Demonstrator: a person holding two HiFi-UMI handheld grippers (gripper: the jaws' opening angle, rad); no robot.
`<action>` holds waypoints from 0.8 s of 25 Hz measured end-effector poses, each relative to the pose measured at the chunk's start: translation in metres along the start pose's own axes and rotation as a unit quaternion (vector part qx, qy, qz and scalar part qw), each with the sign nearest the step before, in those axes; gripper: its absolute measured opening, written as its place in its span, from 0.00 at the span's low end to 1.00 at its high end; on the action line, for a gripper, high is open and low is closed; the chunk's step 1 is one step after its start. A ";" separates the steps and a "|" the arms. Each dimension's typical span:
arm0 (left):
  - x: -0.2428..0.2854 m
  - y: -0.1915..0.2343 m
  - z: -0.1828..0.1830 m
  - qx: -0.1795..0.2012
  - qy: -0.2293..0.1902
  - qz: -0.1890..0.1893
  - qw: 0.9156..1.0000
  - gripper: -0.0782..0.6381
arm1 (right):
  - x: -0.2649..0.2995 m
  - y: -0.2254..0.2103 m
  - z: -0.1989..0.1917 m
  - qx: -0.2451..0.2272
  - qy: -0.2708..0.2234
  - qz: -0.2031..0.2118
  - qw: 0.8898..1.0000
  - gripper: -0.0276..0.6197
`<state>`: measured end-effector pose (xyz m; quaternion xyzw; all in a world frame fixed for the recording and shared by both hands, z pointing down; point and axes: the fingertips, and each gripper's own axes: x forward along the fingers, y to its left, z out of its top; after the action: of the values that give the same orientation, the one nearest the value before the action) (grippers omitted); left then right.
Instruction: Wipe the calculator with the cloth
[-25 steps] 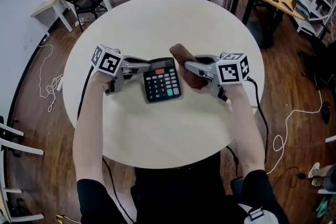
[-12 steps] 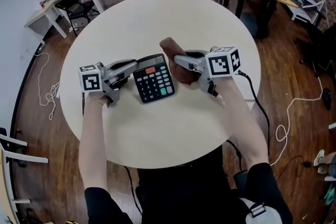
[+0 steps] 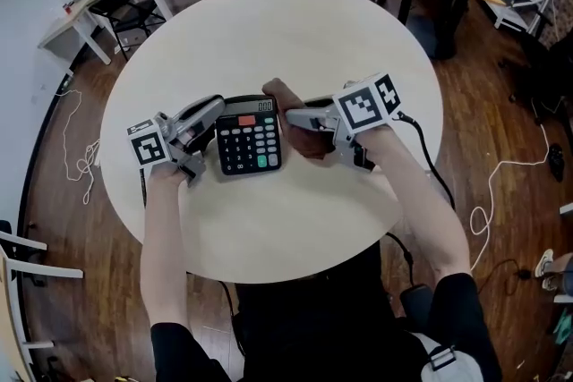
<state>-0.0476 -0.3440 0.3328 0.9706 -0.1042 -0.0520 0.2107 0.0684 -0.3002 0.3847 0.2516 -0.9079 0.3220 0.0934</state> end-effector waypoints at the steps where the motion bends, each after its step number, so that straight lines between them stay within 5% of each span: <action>1: -0.001 0.000 -0.001 -0.002 -0.004 0.004 1.000 0.18 | -0.003 0.000 -0.005 -0.007 0.007 -0.004 1.000 0.19; 4: -0.006 -0.001 0.001 -0.016 -0.027 0.009 0.999 0.18 | -0.008 -0.003 -0.001 -0.015 -0.014 -0.021 1.000 0.19; 11: -0.021 -0.004 0.014 -0.092 -0.113 -0.012 0.989 0.18 | 0.000 -0.004 0.053 0.026 -0.149 -0.033 0.988 0.19; 20: -0.051 0.014 0.028 -0.196 -0.239 -0.009 0.951 0.18 | 0.017 0.039 0.037 0.004 -0.160 0.023 0.987 0.19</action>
<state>-0.1039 -0.3560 0.3167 0.8701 -0.1309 -0.3038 0.3653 0.0337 -0.3044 0.3410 0.2796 -0.9155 0.2828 -0.0614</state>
